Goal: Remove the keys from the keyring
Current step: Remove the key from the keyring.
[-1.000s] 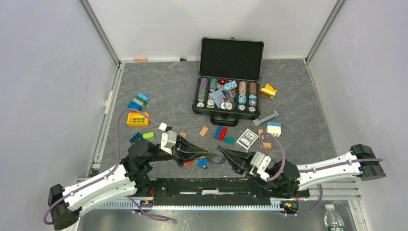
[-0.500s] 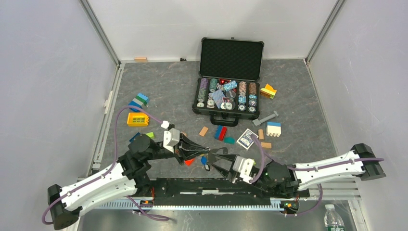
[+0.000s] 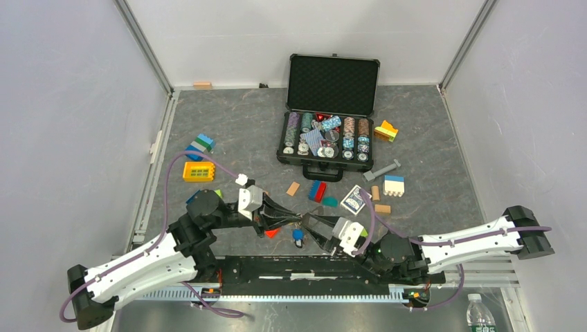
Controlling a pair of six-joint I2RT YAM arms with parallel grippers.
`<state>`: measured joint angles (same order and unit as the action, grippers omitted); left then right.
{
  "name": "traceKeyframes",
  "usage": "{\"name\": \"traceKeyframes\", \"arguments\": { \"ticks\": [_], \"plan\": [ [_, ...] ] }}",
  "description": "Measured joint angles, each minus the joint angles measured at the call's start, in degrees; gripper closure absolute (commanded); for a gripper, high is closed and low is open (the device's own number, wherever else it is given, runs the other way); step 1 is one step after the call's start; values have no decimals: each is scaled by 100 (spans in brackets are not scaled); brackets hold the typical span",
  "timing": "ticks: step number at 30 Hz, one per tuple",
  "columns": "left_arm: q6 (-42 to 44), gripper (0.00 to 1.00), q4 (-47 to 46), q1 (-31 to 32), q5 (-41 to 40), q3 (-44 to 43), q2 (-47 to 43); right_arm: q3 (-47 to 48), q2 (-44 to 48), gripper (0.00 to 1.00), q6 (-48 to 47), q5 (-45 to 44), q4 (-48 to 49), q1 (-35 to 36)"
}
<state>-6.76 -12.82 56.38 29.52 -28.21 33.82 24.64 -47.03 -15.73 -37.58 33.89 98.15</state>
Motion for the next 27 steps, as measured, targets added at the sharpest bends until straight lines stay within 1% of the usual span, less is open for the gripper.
{"name": "traceKeyframes", "arguments": {
  "ticks": [7, 14, 17, 27],
  "plan": [
    [42, 98, 55, 0, 201, -35, 92, 0, -57, 59, -4, 26, 146, 0],
    [44, 98, 85, 0, 400, -98, 181, 4, -103, 66, -11, 96, 219, 0],
    [52, 98, 138, 0, 450, -160, 181, 42, -109, 67, -13, 96, 199, 0],
    [426, 98, 726, -4, 560, -577, 221, 57, 127, 68, -15, 7, 44, 37]
  ]
}}
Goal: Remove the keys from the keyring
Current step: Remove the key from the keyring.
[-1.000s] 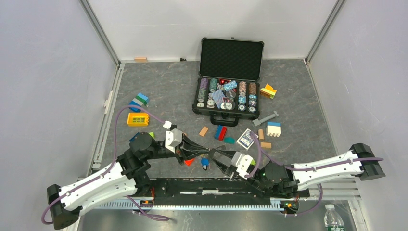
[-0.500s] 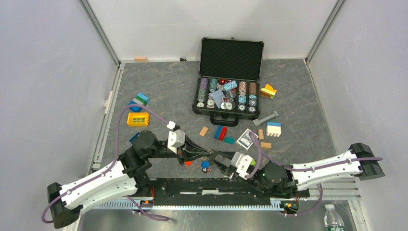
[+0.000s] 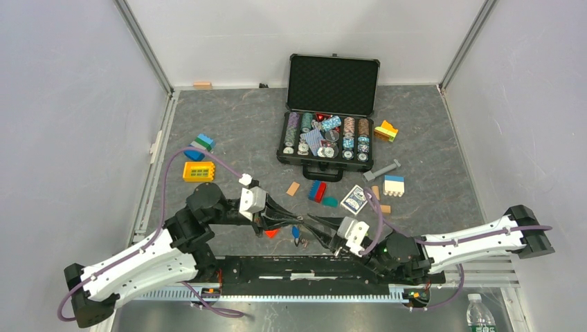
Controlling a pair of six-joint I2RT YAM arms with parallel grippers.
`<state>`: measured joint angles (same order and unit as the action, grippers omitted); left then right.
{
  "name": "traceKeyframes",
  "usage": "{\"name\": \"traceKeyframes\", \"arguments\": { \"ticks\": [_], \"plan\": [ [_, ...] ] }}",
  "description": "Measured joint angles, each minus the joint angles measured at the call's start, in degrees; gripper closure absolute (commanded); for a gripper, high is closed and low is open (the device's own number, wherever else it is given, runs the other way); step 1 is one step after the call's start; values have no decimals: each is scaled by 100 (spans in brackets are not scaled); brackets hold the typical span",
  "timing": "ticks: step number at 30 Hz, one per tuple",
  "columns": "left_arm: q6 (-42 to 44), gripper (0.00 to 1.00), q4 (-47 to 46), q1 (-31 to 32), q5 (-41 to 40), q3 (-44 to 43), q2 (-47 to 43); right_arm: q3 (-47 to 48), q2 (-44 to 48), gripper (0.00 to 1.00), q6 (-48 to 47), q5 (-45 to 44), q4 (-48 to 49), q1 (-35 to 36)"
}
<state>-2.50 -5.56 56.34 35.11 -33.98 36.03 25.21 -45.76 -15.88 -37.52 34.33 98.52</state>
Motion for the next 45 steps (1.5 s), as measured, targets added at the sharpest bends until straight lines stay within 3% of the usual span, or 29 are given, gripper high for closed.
{"name": "traceKeyframes", "arguments": {
  "ticks": [14, 20, 27, 36, 45],
  "plan": [
    [455, 98, 1519, 0, 181, -1023, 588, -20, 66, 66, -2, -192, -57, 0],
    [446, 98, 2675, 4, -55, -1845, 1327, -125, 140, 59, 4, -70, -170, -2],
    [258, 98, 3980, 4, -490, -2496, 2072, -378, 348, 59, 142, 269, -378, -2],
    [-197, 98, 5180, 4, -1276, -3423, 2826, -813, 481, 58, 522, 74, -387, -2],
    [-542, 98, 6033, 4, -1700, -4085, 3401, -1320, 83, 55, 540, -345, 933, -2]
  ]
}}
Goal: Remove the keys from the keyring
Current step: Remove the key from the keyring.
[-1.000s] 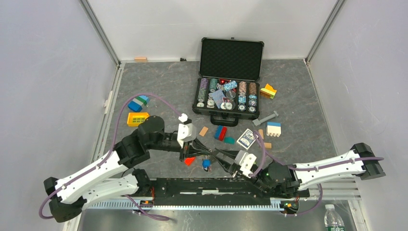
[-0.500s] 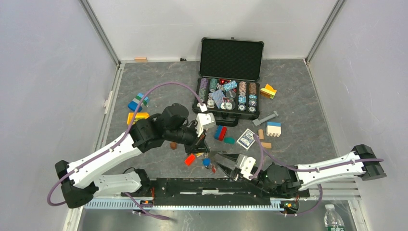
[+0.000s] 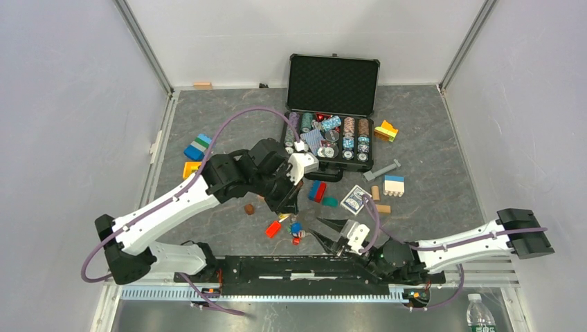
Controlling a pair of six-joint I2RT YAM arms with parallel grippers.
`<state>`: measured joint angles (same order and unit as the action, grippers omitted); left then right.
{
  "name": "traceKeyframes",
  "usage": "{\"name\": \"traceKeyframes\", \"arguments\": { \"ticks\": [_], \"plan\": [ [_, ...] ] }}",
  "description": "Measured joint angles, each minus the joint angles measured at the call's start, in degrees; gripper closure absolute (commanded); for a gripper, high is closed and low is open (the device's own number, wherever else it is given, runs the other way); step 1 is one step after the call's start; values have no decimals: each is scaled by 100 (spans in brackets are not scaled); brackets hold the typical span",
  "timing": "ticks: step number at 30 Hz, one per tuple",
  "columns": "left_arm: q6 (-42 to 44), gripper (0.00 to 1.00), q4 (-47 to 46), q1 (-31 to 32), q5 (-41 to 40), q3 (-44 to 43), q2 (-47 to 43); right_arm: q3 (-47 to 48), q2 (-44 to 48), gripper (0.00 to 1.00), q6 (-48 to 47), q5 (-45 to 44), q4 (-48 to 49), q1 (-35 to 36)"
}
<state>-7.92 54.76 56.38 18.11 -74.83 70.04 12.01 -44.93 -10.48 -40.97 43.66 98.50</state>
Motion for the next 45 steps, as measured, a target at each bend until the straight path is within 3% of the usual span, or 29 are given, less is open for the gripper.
{"name": "traceKeyframes", "arguments": {
  "ticks": [10, 17, 31, 45],
  "plan": [
    [-26, 98, 1198, 0, -184, -964, 640, -94, -881, 49, -376, -46, 1735, -2],
    [-120, 98, 1657, 0, -306, -1001, 863, -138, -1458, 42, -476, -9, 2621, -39],
    [-127, 98, 1845, 0, -192, -1014, 911, 33, -2256, 45, 109, 927, 2968, -629],
    [-127, 98, 1843, 0, -94, -1016, 911, 282, -2610, 56, 682, 1740, 2920, -1093]
  ]
}}
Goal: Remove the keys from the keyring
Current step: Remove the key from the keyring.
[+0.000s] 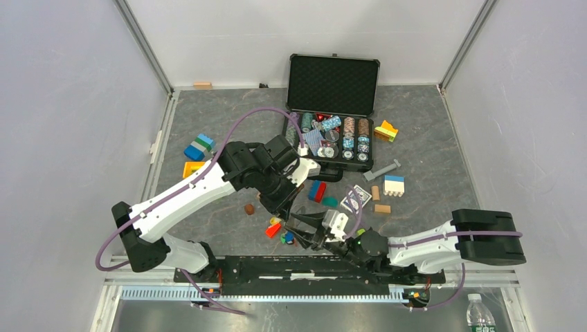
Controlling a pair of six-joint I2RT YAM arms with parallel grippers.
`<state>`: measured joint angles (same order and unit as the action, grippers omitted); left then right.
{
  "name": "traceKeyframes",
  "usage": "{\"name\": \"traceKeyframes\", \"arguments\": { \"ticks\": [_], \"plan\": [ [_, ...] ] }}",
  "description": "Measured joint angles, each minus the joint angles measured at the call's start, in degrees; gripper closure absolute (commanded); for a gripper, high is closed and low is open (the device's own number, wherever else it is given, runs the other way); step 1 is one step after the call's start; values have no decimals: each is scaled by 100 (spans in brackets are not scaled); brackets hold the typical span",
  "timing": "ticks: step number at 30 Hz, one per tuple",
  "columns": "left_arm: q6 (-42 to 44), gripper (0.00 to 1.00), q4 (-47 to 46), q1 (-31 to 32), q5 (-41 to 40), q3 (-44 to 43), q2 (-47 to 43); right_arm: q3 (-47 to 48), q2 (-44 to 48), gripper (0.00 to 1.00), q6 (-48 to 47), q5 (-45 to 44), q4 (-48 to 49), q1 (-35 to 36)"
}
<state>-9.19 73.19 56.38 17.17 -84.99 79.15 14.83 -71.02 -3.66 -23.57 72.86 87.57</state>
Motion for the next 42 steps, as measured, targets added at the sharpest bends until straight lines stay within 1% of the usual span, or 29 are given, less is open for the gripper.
{"name": "traceKeyframes", "arguments": {
  "ticks": [3, 6, 18, 20, 24, 27, 29, 42],
  "plan": [
    [0, 98, 39, 0, 31, -2, 0, 48, -68, 60, 46, 33, -76, -28],
    [0, 98, 55, 0, 44, -2, 0, 94, -105, 61, 63, 11, -168, -33],
    [0, 98, 52, 0, 105, -2, 0, 173, -157, 72, 85, -409, -369, -37],
    [0, 98, 50, 0, 111, -2, 0, 175, -160, 77, 87, -420, -372, -35],
    [0, 98, 50, 0, 111, -2, 0, 177, -160, 89, 90, -452, -365, -35],
    [0, 98, 50, 0, 109, -2, 0, 177, -160, 93, 101, -450, -356, -35],
    [0, 98, 48, 0, 109, -2, 0, 177, -157, 99, 109, -450, -363, -35],
    [0, 98, 31, 0, 105, -2, 0, 177, 122, 100, 291, -551, -758, -35]
  ]
}}
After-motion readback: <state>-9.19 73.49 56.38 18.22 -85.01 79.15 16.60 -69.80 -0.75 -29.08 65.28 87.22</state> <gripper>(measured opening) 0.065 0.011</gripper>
